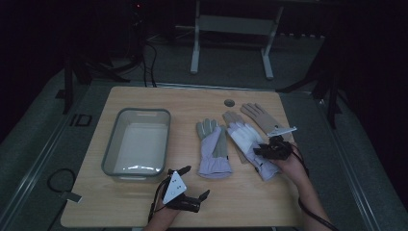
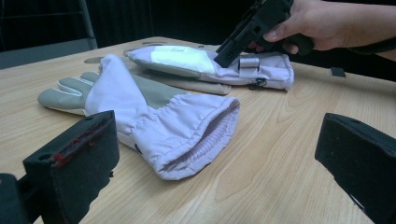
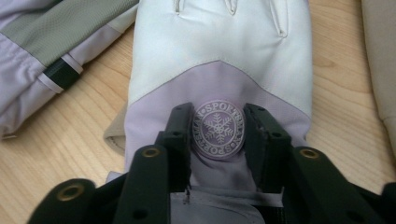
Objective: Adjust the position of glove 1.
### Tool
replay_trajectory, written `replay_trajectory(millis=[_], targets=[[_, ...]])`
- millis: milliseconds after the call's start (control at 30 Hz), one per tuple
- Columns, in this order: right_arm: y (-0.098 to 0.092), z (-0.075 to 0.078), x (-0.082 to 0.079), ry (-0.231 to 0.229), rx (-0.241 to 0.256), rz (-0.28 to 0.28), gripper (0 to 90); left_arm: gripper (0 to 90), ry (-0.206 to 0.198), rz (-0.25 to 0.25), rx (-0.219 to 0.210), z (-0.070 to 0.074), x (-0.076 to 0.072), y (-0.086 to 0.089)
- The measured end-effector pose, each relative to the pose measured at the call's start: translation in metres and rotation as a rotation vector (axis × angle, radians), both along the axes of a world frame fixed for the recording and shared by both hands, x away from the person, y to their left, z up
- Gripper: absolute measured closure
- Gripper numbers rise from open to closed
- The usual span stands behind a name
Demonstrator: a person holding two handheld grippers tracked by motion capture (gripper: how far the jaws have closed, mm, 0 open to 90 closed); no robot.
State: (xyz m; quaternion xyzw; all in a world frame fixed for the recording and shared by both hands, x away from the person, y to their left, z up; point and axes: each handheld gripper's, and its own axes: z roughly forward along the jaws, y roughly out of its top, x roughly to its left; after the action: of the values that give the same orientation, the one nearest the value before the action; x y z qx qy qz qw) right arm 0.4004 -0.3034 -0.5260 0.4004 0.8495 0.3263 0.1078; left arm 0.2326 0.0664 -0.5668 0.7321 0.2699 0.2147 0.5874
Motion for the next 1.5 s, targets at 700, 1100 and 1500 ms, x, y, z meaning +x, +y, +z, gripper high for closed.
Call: replay_trajectory(millis=[700, 1100, 1500], targets=[[-0.016, 0.034, -0.042, -0.022, 0.021, -0.461, 78.5, 0.0, -0.004, 0.000, 0.003, 0.000, 0.000, 0.000], [-0.012, 0.005, -0.033, -0.001, -0.037, -0.432, 62.4, 0.0, -0.003, 0.001, 0.004, 0.000, 0.000, 0.000], [-0.022, 0.028, -0.042, -0.097, -0.117, -0.367, 50.8, 0.0, -0.001, 0.002, 0.003, 0.000, 0.000, 0.000]])
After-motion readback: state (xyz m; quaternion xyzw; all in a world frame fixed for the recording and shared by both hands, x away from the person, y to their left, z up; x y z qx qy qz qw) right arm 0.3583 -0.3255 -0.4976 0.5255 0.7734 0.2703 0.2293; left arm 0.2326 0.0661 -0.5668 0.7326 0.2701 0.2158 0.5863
